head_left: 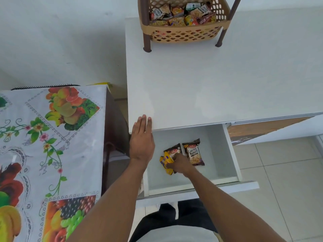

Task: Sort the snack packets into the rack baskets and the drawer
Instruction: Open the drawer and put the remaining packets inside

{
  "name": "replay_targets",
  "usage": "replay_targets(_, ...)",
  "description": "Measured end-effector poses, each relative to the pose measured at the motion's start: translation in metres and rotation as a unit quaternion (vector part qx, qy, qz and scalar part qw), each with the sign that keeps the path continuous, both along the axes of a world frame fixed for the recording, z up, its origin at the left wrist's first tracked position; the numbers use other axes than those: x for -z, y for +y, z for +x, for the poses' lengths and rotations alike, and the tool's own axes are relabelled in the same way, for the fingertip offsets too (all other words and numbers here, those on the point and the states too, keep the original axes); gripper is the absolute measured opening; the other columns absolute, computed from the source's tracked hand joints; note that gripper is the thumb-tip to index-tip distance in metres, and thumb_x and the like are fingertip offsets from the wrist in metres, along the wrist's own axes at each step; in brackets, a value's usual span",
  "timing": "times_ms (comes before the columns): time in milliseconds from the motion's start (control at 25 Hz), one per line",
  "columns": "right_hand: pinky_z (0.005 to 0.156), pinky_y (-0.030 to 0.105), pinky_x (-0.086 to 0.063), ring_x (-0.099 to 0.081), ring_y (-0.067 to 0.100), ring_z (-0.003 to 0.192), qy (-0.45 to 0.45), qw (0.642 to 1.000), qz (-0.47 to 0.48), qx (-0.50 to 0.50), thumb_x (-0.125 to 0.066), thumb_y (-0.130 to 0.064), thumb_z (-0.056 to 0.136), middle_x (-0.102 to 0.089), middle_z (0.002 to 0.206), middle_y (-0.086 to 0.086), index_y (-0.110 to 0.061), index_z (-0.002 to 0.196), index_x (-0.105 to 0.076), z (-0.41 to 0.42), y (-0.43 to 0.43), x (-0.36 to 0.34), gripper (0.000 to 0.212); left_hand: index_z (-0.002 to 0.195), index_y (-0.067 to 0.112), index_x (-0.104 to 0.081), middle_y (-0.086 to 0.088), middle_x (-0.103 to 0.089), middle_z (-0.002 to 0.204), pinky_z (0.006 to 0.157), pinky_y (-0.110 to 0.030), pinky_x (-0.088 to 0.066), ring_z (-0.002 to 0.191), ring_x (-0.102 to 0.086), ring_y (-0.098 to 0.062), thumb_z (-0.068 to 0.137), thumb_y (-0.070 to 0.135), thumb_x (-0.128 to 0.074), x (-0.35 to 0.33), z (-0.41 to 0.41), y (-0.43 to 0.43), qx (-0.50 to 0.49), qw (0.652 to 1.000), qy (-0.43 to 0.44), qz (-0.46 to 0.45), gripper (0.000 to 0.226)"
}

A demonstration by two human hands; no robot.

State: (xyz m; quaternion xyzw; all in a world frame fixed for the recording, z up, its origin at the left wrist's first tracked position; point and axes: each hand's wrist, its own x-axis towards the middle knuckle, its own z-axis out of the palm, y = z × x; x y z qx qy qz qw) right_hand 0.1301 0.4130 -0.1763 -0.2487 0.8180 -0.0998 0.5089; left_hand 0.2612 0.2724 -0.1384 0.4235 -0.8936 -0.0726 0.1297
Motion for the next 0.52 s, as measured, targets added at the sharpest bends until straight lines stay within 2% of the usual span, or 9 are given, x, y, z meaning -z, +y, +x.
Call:
replay_targets(40, 0.063, 0.031, -0.042, -0.054, 0.019, 0.07, 0.017, 1.0, 0.008, 0.0, -0.08, -0.034, 0.083, -0.057, 0.082, 0.006, -0.012, 0.083, -0.055, 0.01, -0.004, 0.011, 0.034, 0.159, 0.005, -0.035, -0.017, -0.032, 0.167, 0.128, -0.046, -0.024, 0.157, -0.026, -0.032, 0.104, 0.01, -0.045, 0.0, 0.0, 0.0, 0.0, 1.0, 0.0, 0.0, 0.057)
replay_targets(120, 0.073, 0.032, -0.046, -0.061, 0.024, 0.091, 0.038, 0.999, 0.004, 0.009, -0.077, -0.036, 0.087, -0.065, 0.106, 0.012, -0.007, 0.109, -0.061, 0.029, -0.014, 0.03, 0.04, 0.16, 0.005, -0.035, -0.017, -0.032, 0.167, 0.129, -0.046, -0.024, 0.158, -0.025, -0.032, 0.105, 0.01, -0.044, 0.0, 0.0, 0.0, -0.003, 1.0, -0.001, 0.0, 0.056)
replay_targets(200, 0.086, 0.036, -0.053, -0.064, 0.03, 0.114, 0.061, 0.998, 0.012, 0.015, -0.073, -0.035, 0.091, -0.064, 0.127, 0.013, -0.007, 0.129, -0.057, 0.041, -0.023, 0.043, 0.05, 0.16, 0.005, -0.034, -0.017, -0.032, 0.167, 0.129, -0.046, -0.023, 0.158, -0.025, -0.032, 0.105, 0.01, -0.043, 0.001, 0.0, 0.0, -0.002, 1.0, 0.0, -0.001, 0.055)
replay_targets(280, 0.096, 0.038, -0.052, -0.061, 0.031, 0.125, 0.102, 0.994, 0.022, -0.027, -0.067, -0.029, 0.096, -0.057, 0.138, 0.014, -0.008, 0.139, -0.051, 0.047, -0.029, 0.051, 0.051, 0.16, 0.005, -0.033, -0.017, -0.031, 0.167, 0.129, -0.046, -0.022, 0.158, -0.024, -0.032, 0.106, 0.01, -0.042, 0.001, 0.0, 0.0, -0.002, 1.0, 0.001, -0.007, 0.055)
replay_targets(400, 0.094, 0.038, -0.053, -0.063, 0.03, 0.123, 0.15, 0.985, 0.028, -0.081, -0.059, -0.02, 0.101, -0.058, 0.139, 0.012, -0.009, 0.142, -0.047, 0.05, -0.032, 0.062, 0.045, 0.16, 0.005, -0.033, -0.017, -0.031, 0.168, 0.129, -0.046, -0.022, 0.158, -0.024, -0.032, 0.106, 0.009, -0.043, 0.001, 0.0, 0.0, 0.003, 1.0, 0.002, -0.01, 0.055)
replay_targets(520, 0.084, 0.037, -0.055, -0.068, 0.029, 0.114, 0.185, 0.976, 0.018, -0.115, -0.057, -0.027, 0.103, -0.064, 0.132, 0.012, -0.008, 0.144, -0.043, 0.052, -0.032, 0.051, 0.047, 0.161, 0.005, -0.032, -0.017, -0.03, 0.168, 0.129, -0.046, -0.023, 0.158, -0.023, -0.032, 0.106, 0.01, -0.043, -0.001, 0.0, -0.001, 0.006, 1.0, -0.005, -0.008, 0.056)
